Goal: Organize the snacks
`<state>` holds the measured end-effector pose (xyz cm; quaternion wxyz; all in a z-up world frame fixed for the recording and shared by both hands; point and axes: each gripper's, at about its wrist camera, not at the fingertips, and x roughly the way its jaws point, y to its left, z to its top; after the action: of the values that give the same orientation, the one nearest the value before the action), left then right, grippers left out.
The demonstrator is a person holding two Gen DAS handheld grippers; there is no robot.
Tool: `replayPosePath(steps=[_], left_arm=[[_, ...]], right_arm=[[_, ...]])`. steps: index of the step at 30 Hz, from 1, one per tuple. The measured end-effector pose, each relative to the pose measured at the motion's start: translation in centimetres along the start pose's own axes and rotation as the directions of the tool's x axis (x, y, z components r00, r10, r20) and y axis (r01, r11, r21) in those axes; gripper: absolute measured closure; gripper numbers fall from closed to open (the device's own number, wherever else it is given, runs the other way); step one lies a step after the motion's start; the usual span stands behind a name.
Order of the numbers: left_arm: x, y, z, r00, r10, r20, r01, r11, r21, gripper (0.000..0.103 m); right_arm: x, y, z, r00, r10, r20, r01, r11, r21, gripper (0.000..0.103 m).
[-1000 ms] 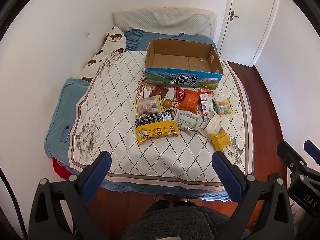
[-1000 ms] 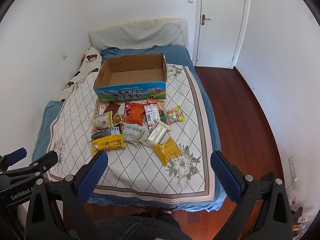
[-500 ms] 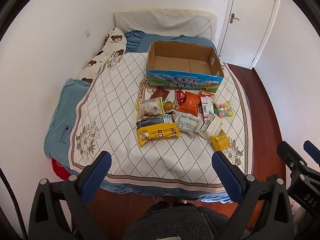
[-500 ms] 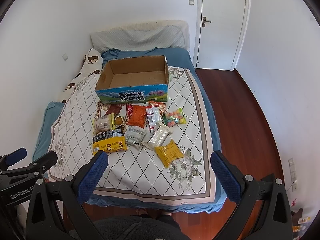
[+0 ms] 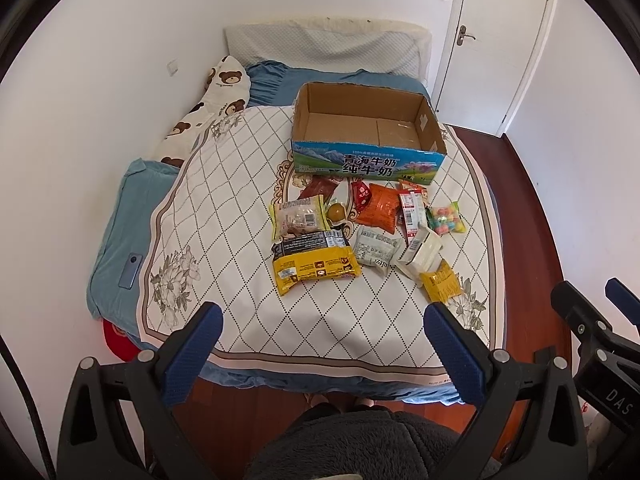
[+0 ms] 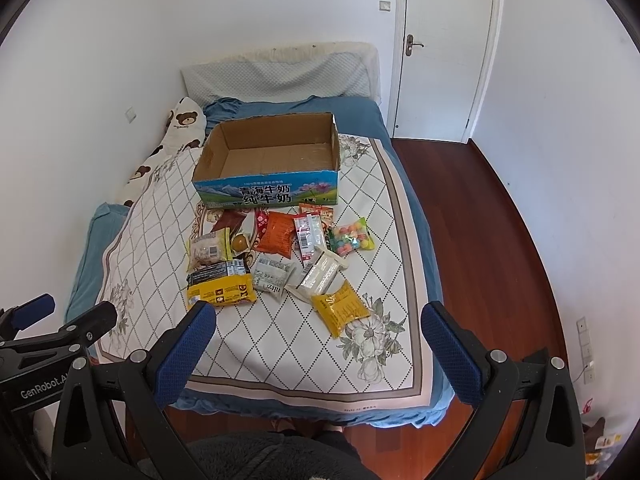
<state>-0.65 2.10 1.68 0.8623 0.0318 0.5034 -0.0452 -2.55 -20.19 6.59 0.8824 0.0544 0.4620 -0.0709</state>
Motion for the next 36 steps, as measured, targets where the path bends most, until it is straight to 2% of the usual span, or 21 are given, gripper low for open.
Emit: replayPosePath(steps=[22, 28, 30, 32, 34, 36], left_arm=[[0.4, 0.5, 0.1, 1.000, 0.000, -0.007, 0.000, 1.000, 0.002, 0.000], [3.3, 2.2, 1.3, 1.000, 0.014, -0.002, -0.014, 1.000, 0.005, 0.000], [5.6, 2.5, 1.7, 0.999, 0.024, -0.022, -0.023, 0.999, 0.049, 0.000], [8.5, 2.4, 2.0, 0.998, 0.065, -0.021, -0.062, 0.989, 0.136, 0.000], [11.7, 2.0, 2.0, 0.994, 0.106, -0.038, -0.094, 0.965, 0.247, 0.000], [15.2, 1.7, 1.7, 0.986, 0.154, -0.057, -0.124, 0.925, 0.360, 0.000]], right_arm=[[0.4, 1.0, 0.3, 1.000, 0.005, 0.002, -0.005, 1.000, 0.012, 0.000], [3.2, 1.0, 0.7, 0.999, 0.021, -0.033, -0.020, 0.999, 0.038, 0.000], [5.3, 1.0, 0.8, 0.997, 0.027, -0.069, -0.024, 0.999, 0.039, 0.000], [7.9, 0.9, 0.8, 0.993, 0.032, -0.109, -0.027, 0.998, 0.051, 0.000], [11.2, 1.1, 0.7, 0.987, 0.029, -0.158, -0.022, 0.999, 0.047, 0.000], [14.9, 1.0, 0.4, 0.974, 0.030, -0.225, -0.013, 0.997, 0.078, 0.000]])
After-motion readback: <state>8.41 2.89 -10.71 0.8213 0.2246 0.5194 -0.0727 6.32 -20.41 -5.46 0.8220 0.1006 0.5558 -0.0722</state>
